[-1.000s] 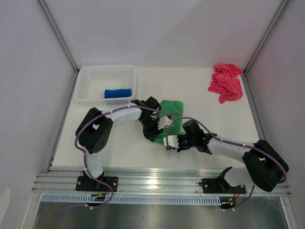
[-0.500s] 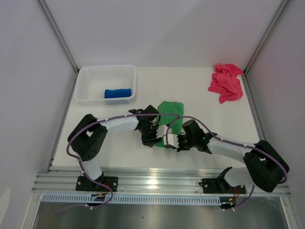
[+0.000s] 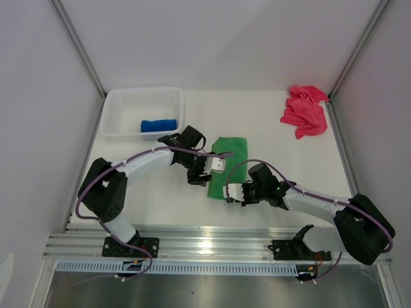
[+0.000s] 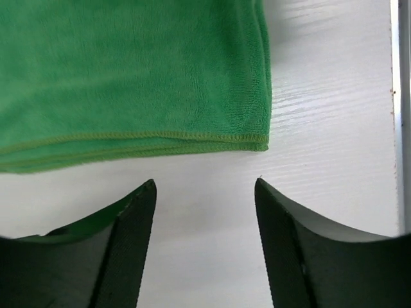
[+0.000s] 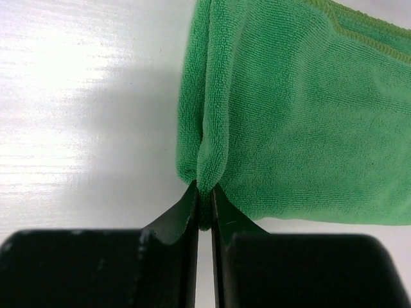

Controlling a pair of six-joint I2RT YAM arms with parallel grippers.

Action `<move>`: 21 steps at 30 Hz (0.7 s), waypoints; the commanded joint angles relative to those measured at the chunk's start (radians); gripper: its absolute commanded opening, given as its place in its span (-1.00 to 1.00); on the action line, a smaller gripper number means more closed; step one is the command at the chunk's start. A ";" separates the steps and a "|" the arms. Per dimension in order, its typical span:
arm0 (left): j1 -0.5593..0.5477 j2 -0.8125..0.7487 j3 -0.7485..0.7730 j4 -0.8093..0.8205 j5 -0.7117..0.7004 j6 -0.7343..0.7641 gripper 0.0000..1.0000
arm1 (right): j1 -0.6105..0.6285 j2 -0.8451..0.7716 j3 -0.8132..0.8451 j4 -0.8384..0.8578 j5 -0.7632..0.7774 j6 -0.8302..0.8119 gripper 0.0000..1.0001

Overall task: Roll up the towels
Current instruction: Roll the towel

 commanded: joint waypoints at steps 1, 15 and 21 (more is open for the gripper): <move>-0.017 -0.061 -0.011 -0.024 0.119 0.237 0.35 | 0.007 -0.024 -0.017 0.013 0.017 -0.028 -0.98; -0.149 -0.042 -0.145 0.027 0.029 0.596 0.59 | 0.007 -0.015 -0.014 -0.006 0.040 -0.031 -0.99; -0.175 -0.005 -0.170 0.018 -0.013 0.651 0.56 | 0.005 -0.010 -0.011 -0.002 0.040 -0.036 -0.99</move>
